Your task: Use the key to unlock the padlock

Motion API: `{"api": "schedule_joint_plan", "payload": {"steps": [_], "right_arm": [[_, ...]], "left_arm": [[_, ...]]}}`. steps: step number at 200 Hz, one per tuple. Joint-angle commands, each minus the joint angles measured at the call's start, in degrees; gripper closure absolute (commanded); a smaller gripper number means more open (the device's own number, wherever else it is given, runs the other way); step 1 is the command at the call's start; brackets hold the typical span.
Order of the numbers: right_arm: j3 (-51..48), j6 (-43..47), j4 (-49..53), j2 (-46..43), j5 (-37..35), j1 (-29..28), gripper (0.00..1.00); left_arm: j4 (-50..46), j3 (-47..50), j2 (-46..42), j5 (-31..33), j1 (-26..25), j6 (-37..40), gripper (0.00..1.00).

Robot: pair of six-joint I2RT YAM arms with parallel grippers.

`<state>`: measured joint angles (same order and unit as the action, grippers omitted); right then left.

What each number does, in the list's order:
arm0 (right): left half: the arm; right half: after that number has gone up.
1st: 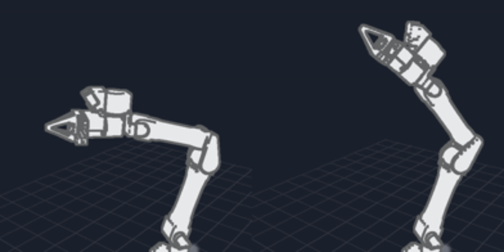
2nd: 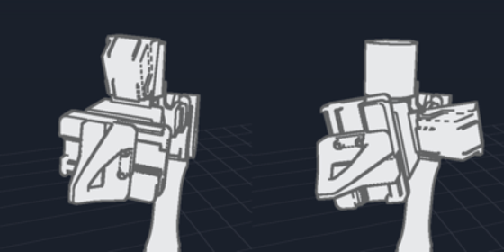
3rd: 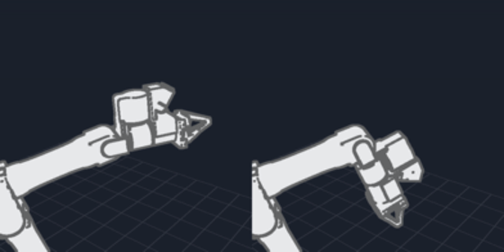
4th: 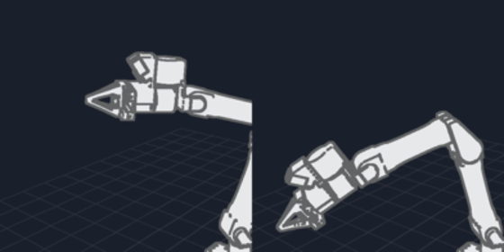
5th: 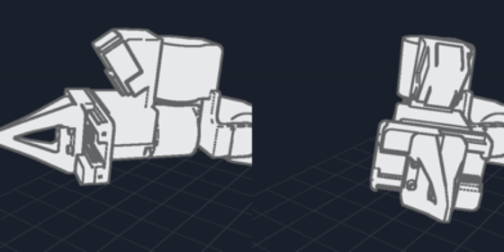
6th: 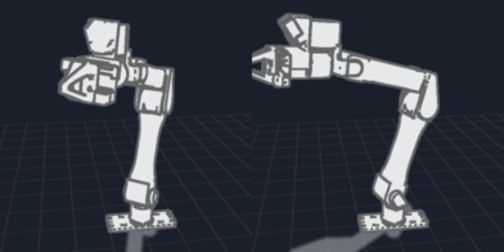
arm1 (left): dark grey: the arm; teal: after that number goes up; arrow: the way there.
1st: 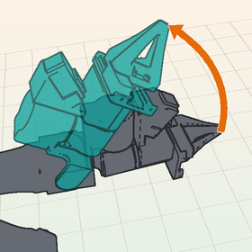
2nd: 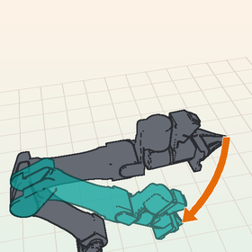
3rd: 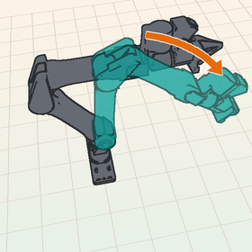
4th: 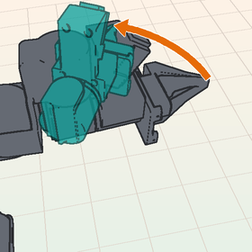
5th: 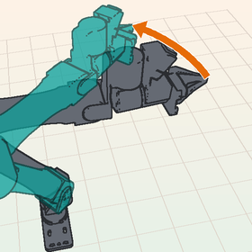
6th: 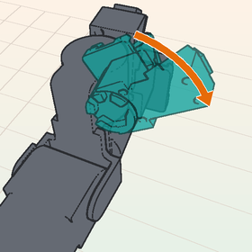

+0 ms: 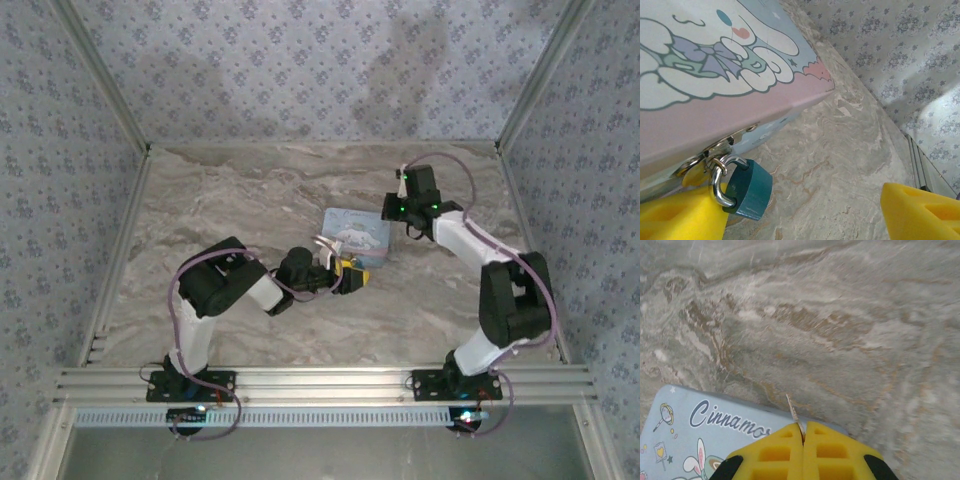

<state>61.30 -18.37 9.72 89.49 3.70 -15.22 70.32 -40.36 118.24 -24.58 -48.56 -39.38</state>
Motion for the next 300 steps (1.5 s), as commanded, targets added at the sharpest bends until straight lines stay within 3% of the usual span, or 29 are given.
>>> {"api": "schedule_joint_plan", "payload": {"steps": [1,66,140,186,210,254,300], "right_arm": [[-3.0,-0.1,4.8,-4.7,-4.6,1.0,1.00],[-12.4,-6.1,7.9,-9.2,-8.7,-3.7,1.00],[-14.0,-8.6,6.9,-8.8,-9.8,-8.9,1.00],[-14.8,-8.9,5.9,-8.6,-8.7,-8.8,1.00],[-15.5,-9.7,5.0,-8.9,-7.7,-9.5,1.00],[-16.7,-9.9,3.3,-9.2,-6.8,-10.2,1.00],[-16.1,-9.7,4.4,-9.4,-7.7,-9.7,1.00]], "left_arm": [[-1.5,0.5,1.8,1.0,-0.2,-1.0,0.21],[-2.3,0.7,2.0,0.8,-0.2,-1.9,0.21],[-3.6,0.0,2.2,0.8,-0.2,-2.4,0.23],[-3.8,-0.9,3.7,-0.5,0.3,-4.3,0.38],[-3.0,-0.6,4.1,0.3,0.4,-4.5,0.31],[-5.7,-1.3,3.6,0.0,0.4,-4.0,0.29],[-5.7,-0.6,3.6,-0.4,1.2,-5.2,0.45]]}}
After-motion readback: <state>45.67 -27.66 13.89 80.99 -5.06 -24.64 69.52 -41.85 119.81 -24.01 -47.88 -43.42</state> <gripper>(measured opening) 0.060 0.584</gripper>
